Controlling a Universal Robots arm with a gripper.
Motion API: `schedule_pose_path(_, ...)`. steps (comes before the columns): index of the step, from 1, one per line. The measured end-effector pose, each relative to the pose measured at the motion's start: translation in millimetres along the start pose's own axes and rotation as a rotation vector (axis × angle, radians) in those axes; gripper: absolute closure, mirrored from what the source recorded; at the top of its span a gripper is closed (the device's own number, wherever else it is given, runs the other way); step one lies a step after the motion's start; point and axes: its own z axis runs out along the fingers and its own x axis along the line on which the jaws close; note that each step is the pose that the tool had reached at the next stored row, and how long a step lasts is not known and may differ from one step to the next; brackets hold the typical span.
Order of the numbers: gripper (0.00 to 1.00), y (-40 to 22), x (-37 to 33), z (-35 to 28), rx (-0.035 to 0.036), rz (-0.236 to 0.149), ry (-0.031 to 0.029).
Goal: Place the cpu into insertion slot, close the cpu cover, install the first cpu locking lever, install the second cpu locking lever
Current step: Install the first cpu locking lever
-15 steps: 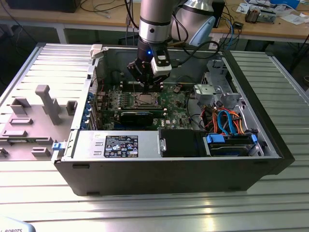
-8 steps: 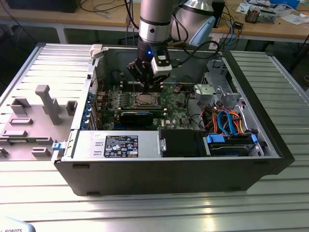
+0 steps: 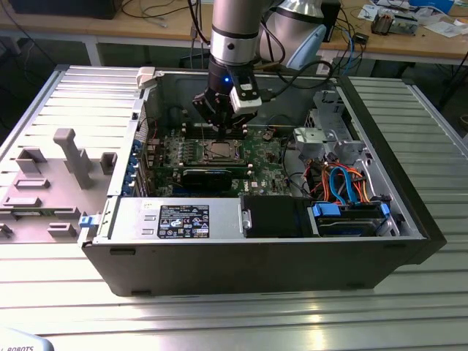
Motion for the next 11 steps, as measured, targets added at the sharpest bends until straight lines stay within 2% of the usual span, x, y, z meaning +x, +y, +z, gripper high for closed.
schedule_pose_path(3,0.89,-0.1,0.0,-0.1,-0.0520,-0.017,0.0090)
schedule_pose_path(4,0.89,-0.1,0.0,-0.1,-0.0571,-0.029,0.0095)
schedule_pose_path(6,0.89,-0.1,0.0,0.1,-0.0567,-0.090,0.0076)
schedule_pose_path(10,0.89,-0.1,0.0,0.3,-0.0528,-0.169,0.0043)
schedule_pose_path(11,0.89,-0.1,0.0,0.3,-0.0528,-0.171,0.0042)
